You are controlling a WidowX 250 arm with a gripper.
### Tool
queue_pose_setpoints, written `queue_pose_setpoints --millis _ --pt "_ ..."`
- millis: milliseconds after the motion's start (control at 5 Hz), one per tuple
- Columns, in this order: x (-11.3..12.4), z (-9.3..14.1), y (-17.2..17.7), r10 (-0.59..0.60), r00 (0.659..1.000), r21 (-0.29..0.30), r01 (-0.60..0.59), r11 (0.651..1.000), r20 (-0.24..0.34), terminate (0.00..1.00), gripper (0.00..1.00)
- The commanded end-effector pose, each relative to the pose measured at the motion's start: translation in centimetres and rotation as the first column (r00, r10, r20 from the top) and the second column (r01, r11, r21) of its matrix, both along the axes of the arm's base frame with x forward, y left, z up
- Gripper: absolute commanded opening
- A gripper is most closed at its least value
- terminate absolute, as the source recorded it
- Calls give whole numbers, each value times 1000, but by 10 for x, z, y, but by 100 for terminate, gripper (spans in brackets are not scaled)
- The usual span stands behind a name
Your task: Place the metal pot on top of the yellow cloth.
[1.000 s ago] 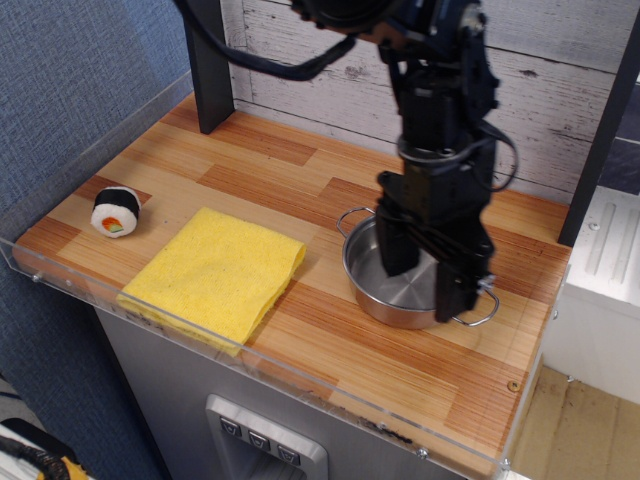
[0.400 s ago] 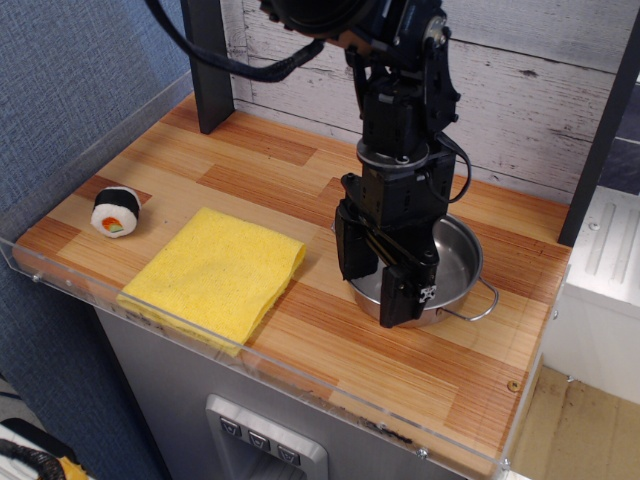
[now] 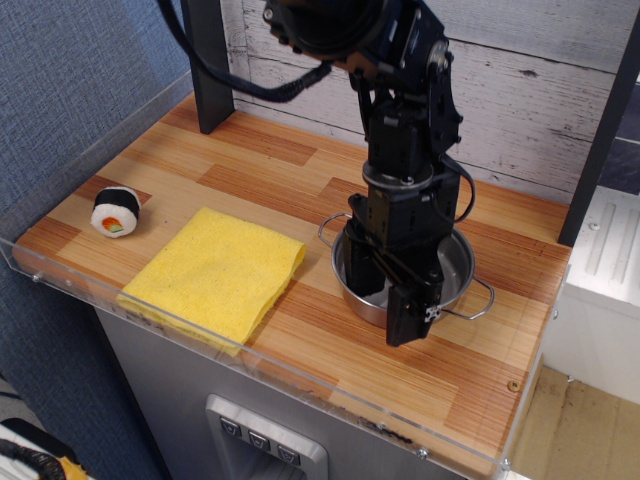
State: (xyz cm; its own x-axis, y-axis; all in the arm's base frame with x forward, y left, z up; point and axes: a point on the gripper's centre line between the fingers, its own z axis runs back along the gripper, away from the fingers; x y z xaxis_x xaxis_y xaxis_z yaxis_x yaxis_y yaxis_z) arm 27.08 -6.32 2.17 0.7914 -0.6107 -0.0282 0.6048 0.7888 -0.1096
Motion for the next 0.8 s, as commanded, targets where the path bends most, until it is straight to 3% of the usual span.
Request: queue_pose_setpoints --millis 0,200,600 --pt "4 3 -7 -22 1000 -9 22 1000 17 0 100" --pt "3 0 -9 -10 1000 -8 11 1000 27 0 0" --pt "2 3 -10 -1 999 -11 2 1000 40 0 0"
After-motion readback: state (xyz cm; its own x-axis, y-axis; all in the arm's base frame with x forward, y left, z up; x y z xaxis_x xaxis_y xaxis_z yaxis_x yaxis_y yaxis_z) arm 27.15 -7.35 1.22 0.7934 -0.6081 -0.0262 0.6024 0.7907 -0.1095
